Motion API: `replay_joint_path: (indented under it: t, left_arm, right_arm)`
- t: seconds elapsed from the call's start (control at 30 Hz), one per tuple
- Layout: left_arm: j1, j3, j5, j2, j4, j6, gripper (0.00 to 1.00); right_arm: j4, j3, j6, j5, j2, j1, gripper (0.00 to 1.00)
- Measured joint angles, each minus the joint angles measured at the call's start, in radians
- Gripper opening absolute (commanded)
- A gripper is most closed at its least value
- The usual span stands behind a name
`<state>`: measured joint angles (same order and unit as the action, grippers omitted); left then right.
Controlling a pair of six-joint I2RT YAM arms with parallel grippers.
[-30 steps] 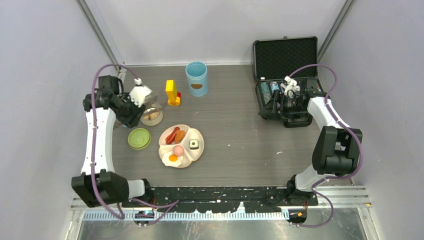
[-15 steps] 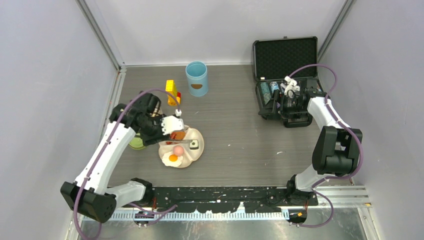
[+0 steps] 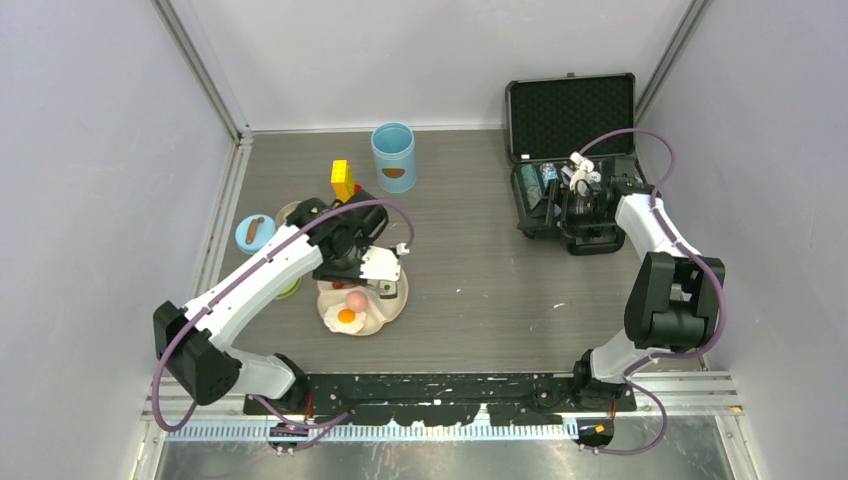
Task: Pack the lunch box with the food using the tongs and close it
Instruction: Pick up the fake food from the plate.
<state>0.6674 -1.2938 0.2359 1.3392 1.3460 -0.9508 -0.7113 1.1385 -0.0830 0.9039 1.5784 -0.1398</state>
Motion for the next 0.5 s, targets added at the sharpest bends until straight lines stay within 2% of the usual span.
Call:
replay_joint_path:
  t: [0.23,0.5]
  left_arm:
    - [0.142,-0.110,0.121,0.079,0.030,0.009,0.45]
    - [0.289,-0.167,0.244,0.163,0.108,0.051,0.44]
  right_arm:
    - [0.000,0.000,0.000,0.000,0.000,-0.003,0.78]
    - [0.000,0.000,0.000,0.002,0.000,-0.008,0.78]
